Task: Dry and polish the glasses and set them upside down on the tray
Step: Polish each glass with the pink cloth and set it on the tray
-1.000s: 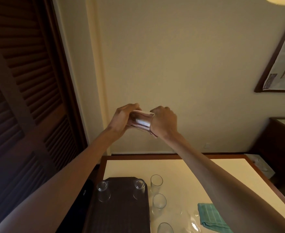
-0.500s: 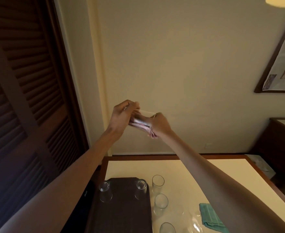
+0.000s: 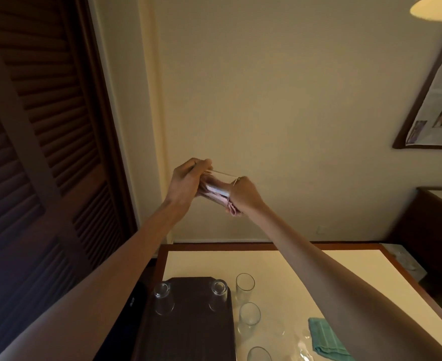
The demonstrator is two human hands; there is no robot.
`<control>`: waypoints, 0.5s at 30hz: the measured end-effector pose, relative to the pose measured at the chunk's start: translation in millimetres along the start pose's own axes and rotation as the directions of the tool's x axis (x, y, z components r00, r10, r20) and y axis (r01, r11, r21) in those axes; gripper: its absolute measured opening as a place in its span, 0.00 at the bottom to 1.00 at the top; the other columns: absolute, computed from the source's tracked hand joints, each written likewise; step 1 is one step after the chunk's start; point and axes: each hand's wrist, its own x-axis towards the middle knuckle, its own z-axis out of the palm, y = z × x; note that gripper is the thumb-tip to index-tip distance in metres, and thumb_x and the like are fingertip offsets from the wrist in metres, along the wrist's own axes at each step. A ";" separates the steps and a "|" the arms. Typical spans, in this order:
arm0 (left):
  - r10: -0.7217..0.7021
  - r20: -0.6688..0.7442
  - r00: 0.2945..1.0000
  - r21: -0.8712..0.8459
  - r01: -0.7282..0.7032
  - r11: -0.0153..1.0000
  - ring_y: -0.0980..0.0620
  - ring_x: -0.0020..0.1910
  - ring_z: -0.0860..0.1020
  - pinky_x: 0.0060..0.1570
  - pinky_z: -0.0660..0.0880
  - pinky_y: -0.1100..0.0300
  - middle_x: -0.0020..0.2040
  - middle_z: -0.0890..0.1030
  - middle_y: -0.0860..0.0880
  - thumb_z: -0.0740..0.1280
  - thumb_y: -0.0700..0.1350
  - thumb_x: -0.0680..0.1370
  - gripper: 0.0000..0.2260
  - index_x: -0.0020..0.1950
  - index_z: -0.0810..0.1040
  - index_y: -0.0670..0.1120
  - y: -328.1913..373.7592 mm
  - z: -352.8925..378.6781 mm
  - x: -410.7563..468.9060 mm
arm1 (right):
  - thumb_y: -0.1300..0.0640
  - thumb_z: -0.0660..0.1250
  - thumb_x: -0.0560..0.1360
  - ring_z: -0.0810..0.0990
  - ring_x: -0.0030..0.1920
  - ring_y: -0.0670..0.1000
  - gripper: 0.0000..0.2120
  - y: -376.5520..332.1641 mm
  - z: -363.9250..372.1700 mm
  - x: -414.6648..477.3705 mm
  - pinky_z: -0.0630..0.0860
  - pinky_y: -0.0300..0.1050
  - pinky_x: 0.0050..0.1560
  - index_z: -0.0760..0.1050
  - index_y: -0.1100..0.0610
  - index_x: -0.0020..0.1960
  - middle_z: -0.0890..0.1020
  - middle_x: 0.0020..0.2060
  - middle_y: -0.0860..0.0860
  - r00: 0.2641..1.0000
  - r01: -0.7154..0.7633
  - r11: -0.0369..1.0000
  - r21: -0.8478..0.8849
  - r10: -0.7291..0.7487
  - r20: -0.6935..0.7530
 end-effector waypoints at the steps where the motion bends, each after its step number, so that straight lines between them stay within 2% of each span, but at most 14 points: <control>1: -0.076 0.041 0.996 -0.028 0.077 0.997 0.47 0.46 0.82 0.45 0.79 0.53 0.44 0.83 0.46 0.66 0.52 0.83 0.11 0.49 0.81 0.45 0.4 -1.1 -1.4 | 0.59 0.62 0.77 0.76 0.29 0.52 0.09 0.5 -5.8 -4.5 0.69 0.41 0.29 0.76 0.60 0.40 0.77 0.27 0.51 0.975 0.125 0.956 -0.266 -0.168 -0.144; 2: -0.155 0.075 0.985 -0.040 0.158 0.987 0.46 0.49 0.82 0.46 0.79 0.53 0.46 0.84 0.45 0.65 0.54 0.83 0.14 0.52 0.81 0.44 0.8 -1.7 -2.2 | 0.57 0.61 0.74 0.75 0.32 0.53 0.08 -1.3 -11.1 -11.2 0.68 0.43 0.32 0.76 0.57 0.39 0.76 0.29 0.50 0.917 0.212 0.855 -0.472 -0.341 -0.206; 3: -0.227 0.103 0.968 -0.041 0.232 0.972 0.46 0.51 0.83 0.48 0.80 0.53 0.48 0.84 0.45 0.65 0.56 0.83 0.16 0.54 0.81 0.43 1.2 -2.6 -3.6 | 0.54 0.59 0.71 0.73 0.34 0.55 0.09 -3.9 -14.3 -17.4 0.66 0.44 0.34 0.75 0.54 0.37 0.75 0.31 0.52 0.865 0.257 0.758 -0.599 -0.457 -0.207; 5: -0.320 0.151 0.935 -0.004 0.324 0.946 0.45 0.53 0.83 0.50 0.81 0.52 0.51 0.84 0.45 0.65 0.58 0.82 0.17 0.57 0.81 0.44 2.8 -3.3 -7.9 | 0.53 0.53 0.66 0.71 0.35 0.58 0.10 -9.0 -17.7 -24.4 0.63 0.46 0.36 0.72 0.52 0.35 0.77 0.34 0.55 0.837 0.260 0.659 -0.705 -0.519 -0.176; 7: -0.353 0.151 0.923 0.064 0.347 0.936 0.45 0.54 0.83 0.46 0.82 0.54 0.54 0.84 0.44 0.65 0.60 0.81 0.19 0.60 0.81 0.45 3.2 -3.3 -9.7 | 0.56 0.58 0.68 0.74 0.37 0.58 0.07 -3.6 -16.7 -19.2 0.64 0.46 0.37 0.75 0.52 0.37 0.80 0.36 0.55 0.848 0.244 0.669 -0.702 -0.498 -0.180; 9: -0.322 0.091 0.942 0.116 0.311 0.943 0.46 0.53 0.84 0.41 0.81 0.57 0.55 0.85 0.44 0.67 0.62 0.80 0.20 0.60 0.81 0.47 0.4 -3.3 -9.3 | 0.60 0.66 0.68 0.75 0.36 0.56 0.04 3.8 -11.8 -17.3 0.67 0.44 0.37 0.79 0.54 0.40 0.81 0.36 0.54 0.878 0.225 0.753 -0.618 -0.432 -0.207; 11: -0.270 0.024 0.962 0.077 0.268 0.960 0.48 0.50 0.84 0.40 0.80 0.59 0.52 0.86 0.45 0.70 0.61 0.78 0.18 0.57 0.82 0.49 -1.2 -0.5 -9.3 | 0.60 0.66 0.72 0.77 0.32 0.54 0.02 12.7 -2.9 -9.5 0.72 0.44 0.34 0.77 0.56 0.42 0.80 0.31 0.53 0.943 0.156 0.917 -0.367 -0.249 -0.221; 13: -0.217 -0.020 0.976 0.035 0.217 0.976 0.50 0.48 0.84 0.42 0.78 0.58 0.48 0.86 0.47 0.72 0.60 0.77 0.16 0.55 0.82 0.49 -2.9 1.5 -11.6 | 0.58 0.62 0.78 0.77 0.23 0.51 0.10 18.5 7.5 1.1 0.74 0.42 0.28 0.76 0.63 0.43 0.78 0.23 0.52 0.997 0.012 0.994 -0.104 -0.020 -0.078; 15: -0.177 -0.053 0.983 0.009 0.178 0.984 0.50 0.49 0.84 0.45 0.80 0.57 0.49 0.85 0.47 0.74 0.61 0.74 0.22 0.59 0.83 0.47 -9.5 0.0 -13.3 | 0.53 0.62 0.81 0.73 0.16 0.48 0.18 23.5 11.2 3.9 0.68 0.36 0.21 0.77 0.67 0.43 0.77 0.19 0.53 0.992 -0.093 0.996 0.012 0.091 0.084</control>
